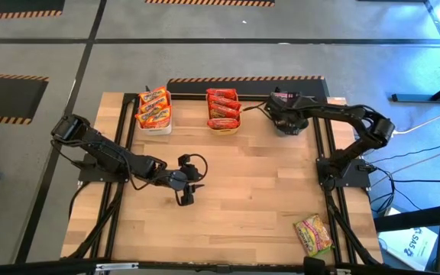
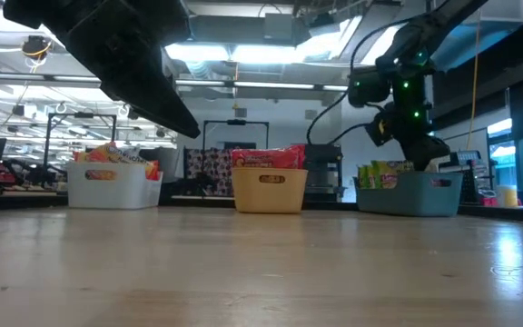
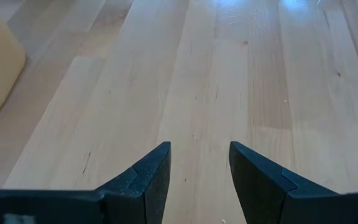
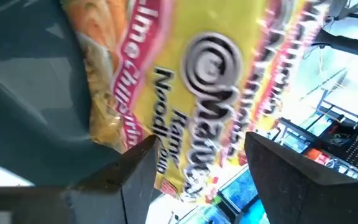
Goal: Sort Maruchan noodles
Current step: Put the green noodle pack into the blue bin
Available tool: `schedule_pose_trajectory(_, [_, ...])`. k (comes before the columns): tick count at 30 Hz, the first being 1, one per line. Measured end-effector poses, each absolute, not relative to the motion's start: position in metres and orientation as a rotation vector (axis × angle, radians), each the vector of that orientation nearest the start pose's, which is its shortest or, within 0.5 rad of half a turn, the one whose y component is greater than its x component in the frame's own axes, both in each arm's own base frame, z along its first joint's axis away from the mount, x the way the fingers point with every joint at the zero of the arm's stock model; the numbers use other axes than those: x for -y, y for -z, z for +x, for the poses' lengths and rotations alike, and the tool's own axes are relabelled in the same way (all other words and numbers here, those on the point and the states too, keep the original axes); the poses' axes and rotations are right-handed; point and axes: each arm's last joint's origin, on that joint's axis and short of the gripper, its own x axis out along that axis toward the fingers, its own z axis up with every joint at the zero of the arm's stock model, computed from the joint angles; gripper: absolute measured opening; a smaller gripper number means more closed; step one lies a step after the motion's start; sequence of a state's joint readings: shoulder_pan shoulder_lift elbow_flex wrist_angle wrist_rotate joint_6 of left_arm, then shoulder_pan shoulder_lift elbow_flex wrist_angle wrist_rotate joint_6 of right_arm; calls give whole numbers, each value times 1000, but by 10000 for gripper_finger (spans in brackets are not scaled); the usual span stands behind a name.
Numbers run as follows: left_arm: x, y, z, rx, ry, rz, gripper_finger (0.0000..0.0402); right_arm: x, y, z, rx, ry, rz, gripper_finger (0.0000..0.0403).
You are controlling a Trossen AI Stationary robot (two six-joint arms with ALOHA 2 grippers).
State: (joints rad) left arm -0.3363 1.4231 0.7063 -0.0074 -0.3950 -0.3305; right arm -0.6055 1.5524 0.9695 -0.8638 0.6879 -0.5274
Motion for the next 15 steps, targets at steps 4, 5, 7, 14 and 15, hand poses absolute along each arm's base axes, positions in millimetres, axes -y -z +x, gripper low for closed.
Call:
schedule_pose_trajectory(4, [81, -186, 264, -656, -166, -59, 158, 161, -208, 202, -1704, 647, -413, 227])
schedule_pose_trajectory(5, [81, -186, 264, -657, -166, -59, 158, 158, -213, 201, -1676, 657, -410, 227])
schedule_pose_trajectory(7, [81, -186, 264, -656, -166, -59, 158, 151, -225, 199, -1608, 666, -402, 227])
schedule_pose_trajectory(14, [81, -187, 265, -642, -175, -59, 158, 101, -261, 201, -1214, 502, -132, 227])
schedule_pose_trajectory(15, [81, -188, 266, -631, -176, -63, 158, 93, -265, 202, -1160, 438, -58, 227])
